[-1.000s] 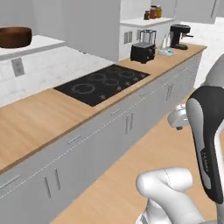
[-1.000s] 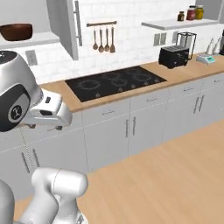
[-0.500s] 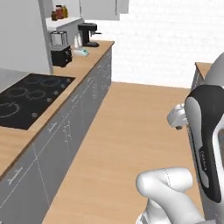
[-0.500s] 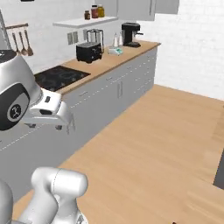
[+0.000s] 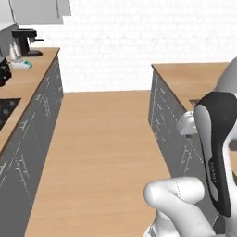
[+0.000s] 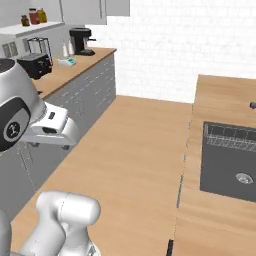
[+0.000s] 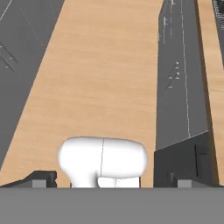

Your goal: Gather all objects into one cabinet and sort the glasses and bowls to opposite sides.

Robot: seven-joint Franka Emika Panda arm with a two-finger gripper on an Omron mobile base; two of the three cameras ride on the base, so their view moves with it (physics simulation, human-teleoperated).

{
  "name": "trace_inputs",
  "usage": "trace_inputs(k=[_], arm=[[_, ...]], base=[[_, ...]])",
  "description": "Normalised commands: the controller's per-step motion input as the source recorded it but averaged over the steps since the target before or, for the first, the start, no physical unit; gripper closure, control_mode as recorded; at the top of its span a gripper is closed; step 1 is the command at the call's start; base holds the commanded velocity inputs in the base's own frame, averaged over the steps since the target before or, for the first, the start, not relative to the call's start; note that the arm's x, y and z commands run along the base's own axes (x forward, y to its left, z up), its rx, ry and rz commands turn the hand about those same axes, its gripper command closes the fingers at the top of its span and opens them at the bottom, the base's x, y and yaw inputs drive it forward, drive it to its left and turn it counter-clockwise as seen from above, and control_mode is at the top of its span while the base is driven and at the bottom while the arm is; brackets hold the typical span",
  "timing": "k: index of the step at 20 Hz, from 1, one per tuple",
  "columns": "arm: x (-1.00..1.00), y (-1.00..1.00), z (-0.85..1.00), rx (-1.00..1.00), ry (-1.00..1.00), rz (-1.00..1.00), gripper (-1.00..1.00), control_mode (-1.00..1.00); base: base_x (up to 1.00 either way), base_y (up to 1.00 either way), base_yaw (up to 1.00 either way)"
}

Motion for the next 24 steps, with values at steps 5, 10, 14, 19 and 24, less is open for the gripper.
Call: trace_inputs(k=[5, 10, 14, 19, 24], arm=[[0.00, 0.00, 0.00, 0.00, 0.00, 0.00, -1.00, 1.00], [0.00, 0.00, 0.00, 0.00, 0.00, 0.00, -1.00, 1.00], [0.00, 0.00, 0.00, 0.00, 0.00, 0.00, -1.00, 1.00], [0.00, 0.00, 0.00, 0.00, 0.00, 0.00, -1.00, 1.00], [0.00, 0.00, 0.00, 0.00, 0.00, 0.00, -1.00, 1.00]], base=[[0.97, 0.16, -0.20], [1.00, 0.35, -0.08], [1.00, 0.44, -0.01], [1.00, 0.17, 0.00], [0.92, 0.04, 0.01]])
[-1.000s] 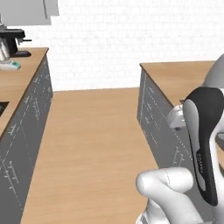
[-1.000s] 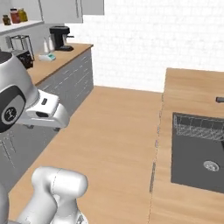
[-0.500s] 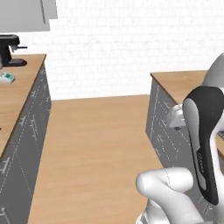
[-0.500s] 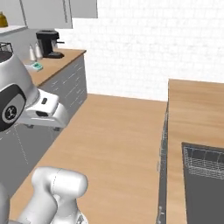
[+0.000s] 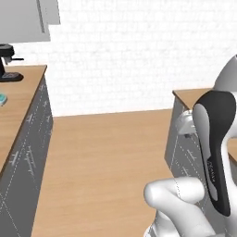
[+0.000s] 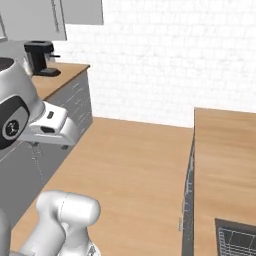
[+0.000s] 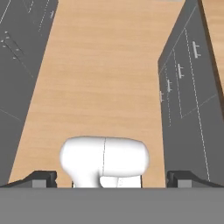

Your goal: Gather all objects into one cabinet and sort the glasses and bowls to opposite sides.

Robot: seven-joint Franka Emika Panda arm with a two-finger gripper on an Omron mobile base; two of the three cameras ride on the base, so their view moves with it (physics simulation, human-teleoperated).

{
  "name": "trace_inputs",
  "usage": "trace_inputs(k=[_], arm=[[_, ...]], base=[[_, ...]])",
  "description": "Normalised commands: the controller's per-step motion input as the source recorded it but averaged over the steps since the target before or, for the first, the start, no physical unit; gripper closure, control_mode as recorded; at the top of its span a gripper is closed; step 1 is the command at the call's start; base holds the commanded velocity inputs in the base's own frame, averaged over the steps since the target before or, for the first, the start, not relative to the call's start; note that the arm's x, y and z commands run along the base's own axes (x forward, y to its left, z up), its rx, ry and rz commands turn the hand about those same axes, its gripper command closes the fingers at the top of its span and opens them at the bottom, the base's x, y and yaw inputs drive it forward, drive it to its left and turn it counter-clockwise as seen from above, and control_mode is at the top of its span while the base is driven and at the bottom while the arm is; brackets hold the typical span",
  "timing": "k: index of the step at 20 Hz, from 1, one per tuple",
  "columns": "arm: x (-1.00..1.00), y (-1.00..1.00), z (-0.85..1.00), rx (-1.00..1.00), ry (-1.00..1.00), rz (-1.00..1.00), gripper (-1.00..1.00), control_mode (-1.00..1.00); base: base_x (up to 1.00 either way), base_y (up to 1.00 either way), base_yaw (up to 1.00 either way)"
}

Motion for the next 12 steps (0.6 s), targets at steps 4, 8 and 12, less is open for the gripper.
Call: trace_inputs(k=[4, 8, 12], arm=[[0.00, 0.00, 0.00, 0.00, 0.00, 0.00, -1.00, 1.00], [0.00, 0.00, 0.00, 0.00, 0.00, 0.00, -1.00, 1.00], [0.00, 0.00, 0.00, 0.00, 0.00, 0.00, -1.00, 1.00]], base=[[0.71, 0.02, 0.06], [0.91, 0.00, 0.04], [1.00, 0.03, 0.01]])
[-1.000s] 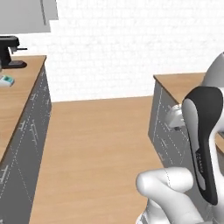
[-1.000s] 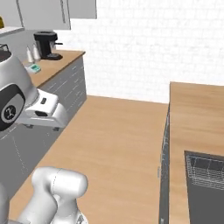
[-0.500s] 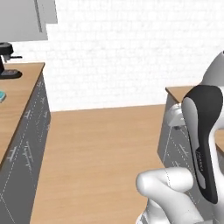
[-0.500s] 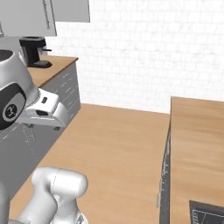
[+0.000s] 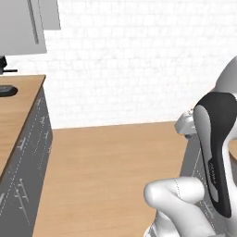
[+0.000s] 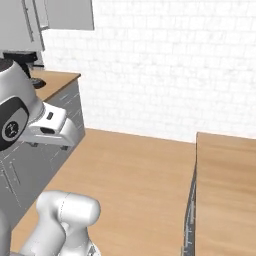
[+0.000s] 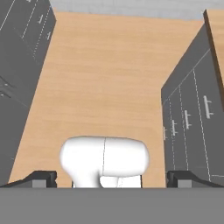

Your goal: Gather all objects into one cabinet and sort the glasses and bowls to opposite sides.

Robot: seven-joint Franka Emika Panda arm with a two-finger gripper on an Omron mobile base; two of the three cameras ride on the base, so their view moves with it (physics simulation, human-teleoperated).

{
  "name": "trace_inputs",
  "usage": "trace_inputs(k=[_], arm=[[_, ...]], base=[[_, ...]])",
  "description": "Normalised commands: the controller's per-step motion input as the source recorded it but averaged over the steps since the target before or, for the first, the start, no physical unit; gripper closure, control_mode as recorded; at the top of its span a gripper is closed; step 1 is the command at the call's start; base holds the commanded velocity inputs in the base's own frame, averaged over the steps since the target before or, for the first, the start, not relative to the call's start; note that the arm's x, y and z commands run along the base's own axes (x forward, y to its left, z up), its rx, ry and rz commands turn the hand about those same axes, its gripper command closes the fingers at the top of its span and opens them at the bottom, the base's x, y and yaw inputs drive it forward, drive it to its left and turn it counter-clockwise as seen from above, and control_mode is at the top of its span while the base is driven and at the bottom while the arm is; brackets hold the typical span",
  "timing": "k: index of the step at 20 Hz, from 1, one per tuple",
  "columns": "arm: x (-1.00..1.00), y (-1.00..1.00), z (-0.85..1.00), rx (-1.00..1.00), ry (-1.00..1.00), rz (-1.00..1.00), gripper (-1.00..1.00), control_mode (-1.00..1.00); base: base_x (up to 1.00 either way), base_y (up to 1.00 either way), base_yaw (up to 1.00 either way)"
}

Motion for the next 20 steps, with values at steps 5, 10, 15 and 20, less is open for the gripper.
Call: trace_inputs(k=[5, 10, 15, 20], arm=[[0.00, 0.00, 0.00, 0.00, 0.00, 0.00, -1.00, 1.00], [0.00, 0.00, 0.00, 0.00, 0.00, 0.00, -1.00, 1.00], [0.00, 0.00, 0.00, 0.00, 0.00, 0.00, -1.00, 1.00], [0.00, 0.00, 0.00, 0.00, 0.00, 0.00, -1.00, 1.00]], base=[[1.00, 0.12, 0.00], [1.00, 0.12, 0.01], [1.00, 0.23, 0.09], [1.00, 0.14, 0.24]])
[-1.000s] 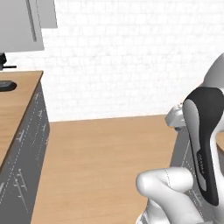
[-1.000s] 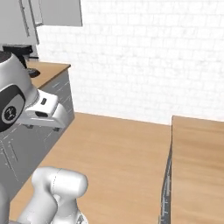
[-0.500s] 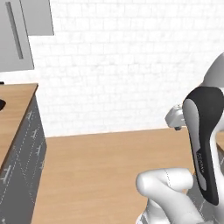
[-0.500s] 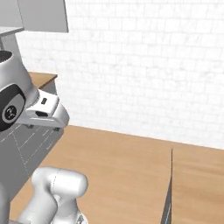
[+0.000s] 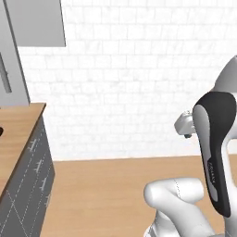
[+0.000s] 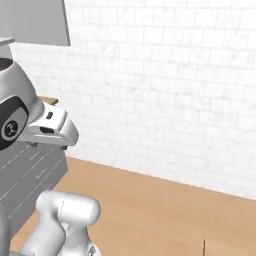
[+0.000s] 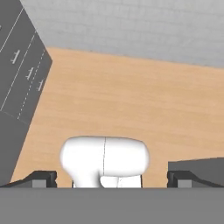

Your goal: Gather all objects into one cabinet and sort the glasses and bowls to opposite sides.

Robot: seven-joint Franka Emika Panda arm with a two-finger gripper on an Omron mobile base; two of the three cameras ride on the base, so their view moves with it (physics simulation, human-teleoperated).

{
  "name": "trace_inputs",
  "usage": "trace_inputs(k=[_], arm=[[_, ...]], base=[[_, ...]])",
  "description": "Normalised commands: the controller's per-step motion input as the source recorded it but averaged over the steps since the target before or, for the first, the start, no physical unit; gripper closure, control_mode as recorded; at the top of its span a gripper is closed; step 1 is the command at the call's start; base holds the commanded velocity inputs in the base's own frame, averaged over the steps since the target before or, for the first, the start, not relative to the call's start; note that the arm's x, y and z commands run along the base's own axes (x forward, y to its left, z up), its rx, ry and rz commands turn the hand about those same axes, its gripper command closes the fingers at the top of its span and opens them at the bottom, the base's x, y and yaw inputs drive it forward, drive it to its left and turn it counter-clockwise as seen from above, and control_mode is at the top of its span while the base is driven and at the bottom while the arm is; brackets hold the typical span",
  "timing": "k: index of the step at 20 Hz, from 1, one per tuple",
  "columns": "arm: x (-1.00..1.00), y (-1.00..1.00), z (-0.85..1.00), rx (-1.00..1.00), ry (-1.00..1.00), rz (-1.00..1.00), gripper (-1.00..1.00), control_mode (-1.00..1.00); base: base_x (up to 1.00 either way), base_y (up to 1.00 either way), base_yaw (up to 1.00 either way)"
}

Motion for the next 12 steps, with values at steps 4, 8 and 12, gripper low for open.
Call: trace_inputs(k=[4, 8, 12], arm=[[0.00, 0.00, 0.00, 0.00, 0.00, 0.00, -1.00, 1.00], [0.00, 0.00, 0.00, 0.00, 0.00, 0.00, -1.00, 1.00], [0.00, 0.00, 0.00, 0.00, 0.00, 0.00, -1.00, 1.00]], base=[[1.00, 0.07, 0.31], [1.00, 0.05, 0.46], [0.78, 0.00, 0.74]])
